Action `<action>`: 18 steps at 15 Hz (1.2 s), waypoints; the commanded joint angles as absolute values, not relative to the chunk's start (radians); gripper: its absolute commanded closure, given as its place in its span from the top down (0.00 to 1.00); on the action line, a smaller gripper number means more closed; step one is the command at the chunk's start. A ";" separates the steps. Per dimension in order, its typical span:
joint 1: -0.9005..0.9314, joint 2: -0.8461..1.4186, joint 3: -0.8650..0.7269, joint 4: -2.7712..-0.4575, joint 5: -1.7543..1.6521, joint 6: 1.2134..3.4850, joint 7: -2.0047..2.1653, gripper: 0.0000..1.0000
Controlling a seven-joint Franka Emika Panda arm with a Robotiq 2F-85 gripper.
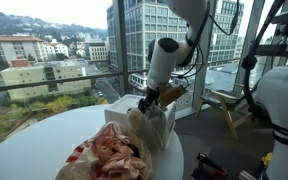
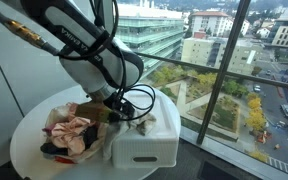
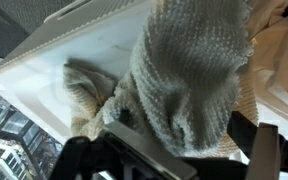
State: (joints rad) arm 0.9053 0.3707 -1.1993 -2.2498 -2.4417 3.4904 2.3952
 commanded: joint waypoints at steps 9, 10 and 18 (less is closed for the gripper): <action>0.799 0.415 -1.116 -2.267 -2.435 3.391 2.398 0.55; 0.810 0.400 -1.124 -2.278 -2.440 3.375 2.400 0.45; 1.063 0.282 -1.382 -2.351 -2.477 3.291 2.448 0.00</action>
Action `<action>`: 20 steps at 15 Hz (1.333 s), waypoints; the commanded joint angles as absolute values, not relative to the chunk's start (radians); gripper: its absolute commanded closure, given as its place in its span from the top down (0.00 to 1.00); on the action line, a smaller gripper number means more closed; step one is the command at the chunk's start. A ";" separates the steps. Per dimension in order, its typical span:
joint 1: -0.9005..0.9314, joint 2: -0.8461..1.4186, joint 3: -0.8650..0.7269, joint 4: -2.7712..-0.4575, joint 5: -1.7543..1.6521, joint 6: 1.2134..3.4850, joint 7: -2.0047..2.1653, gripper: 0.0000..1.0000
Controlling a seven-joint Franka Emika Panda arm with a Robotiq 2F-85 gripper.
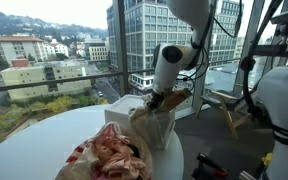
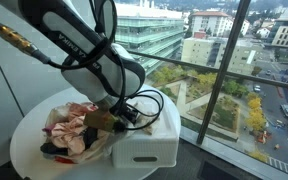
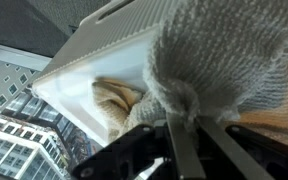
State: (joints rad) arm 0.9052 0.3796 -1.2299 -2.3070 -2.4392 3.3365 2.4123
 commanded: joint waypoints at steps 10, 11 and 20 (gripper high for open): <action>1.809 0.058 -1.909 -2.283 -2.511 3.240 2.381 0.02; 1.868 0.046 -1.929 -2.268 -2.513 3.241 2.372 0.02; 2.165 0.187 -2.004 -2.185 -2.515 3.289 2.568 0.02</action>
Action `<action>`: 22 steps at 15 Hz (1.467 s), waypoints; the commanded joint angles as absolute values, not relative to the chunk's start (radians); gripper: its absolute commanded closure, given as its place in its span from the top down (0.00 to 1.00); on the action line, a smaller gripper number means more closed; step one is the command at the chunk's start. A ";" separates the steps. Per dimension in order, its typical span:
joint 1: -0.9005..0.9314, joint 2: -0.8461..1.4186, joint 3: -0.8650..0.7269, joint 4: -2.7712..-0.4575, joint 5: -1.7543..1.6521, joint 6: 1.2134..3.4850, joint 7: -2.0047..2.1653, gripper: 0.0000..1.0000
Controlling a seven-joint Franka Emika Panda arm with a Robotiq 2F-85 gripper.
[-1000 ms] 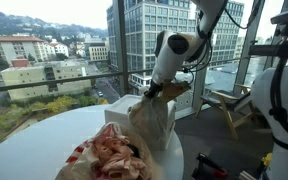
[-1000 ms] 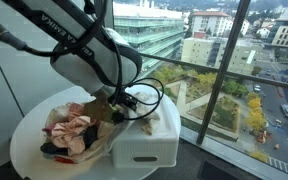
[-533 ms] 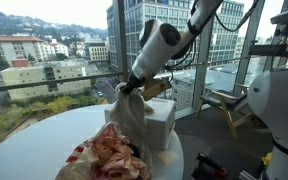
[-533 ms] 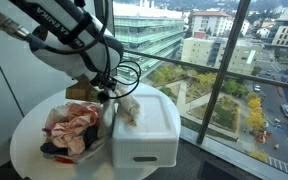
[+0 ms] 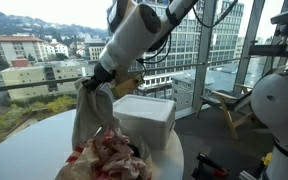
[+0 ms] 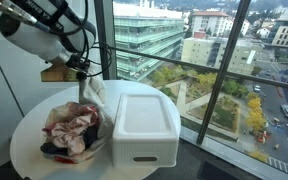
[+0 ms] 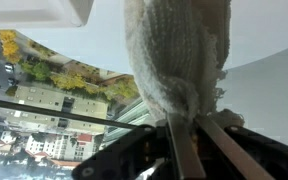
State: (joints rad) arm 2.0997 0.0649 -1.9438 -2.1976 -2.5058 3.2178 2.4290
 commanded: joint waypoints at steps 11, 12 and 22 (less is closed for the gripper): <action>2.487 0.718 -2.409 -2.405 -2.364 3.597 2.741 0.02; 2.480 0.768 -2.431 -2.425 -2.339 3.661 2.715 0.02; 2.302 0.937 -2.549 -2.636 -2.185 4.071 2.249 0.02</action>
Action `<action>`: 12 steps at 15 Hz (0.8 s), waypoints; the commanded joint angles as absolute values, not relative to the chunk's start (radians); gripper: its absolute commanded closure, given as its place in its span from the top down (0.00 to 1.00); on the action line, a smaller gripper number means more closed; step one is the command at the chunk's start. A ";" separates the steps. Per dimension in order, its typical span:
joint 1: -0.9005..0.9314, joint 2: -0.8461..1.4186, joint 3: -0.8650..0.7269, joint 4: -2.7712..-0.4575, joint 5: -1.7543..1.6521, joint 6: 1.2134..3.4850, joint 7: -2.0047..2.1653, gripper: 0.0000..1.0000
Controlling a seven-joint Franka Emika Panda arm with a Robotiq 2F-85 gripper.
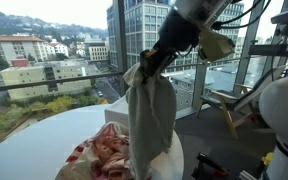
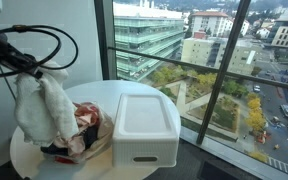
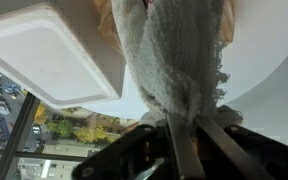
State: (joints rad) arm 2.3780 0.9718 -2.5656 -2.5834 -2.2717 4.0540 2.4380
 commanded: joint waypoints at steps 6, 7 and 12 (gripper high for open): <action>2.136 0.856 -2.402 -2.690 -1.988 4.072 1.900 0.02; 2.111 0.859 -2.378 -2.688 -1.959 4.068 1.857 0.02; 2.044 0.878 -2.297 -2.684 -1.795 4.038 1.664 0.02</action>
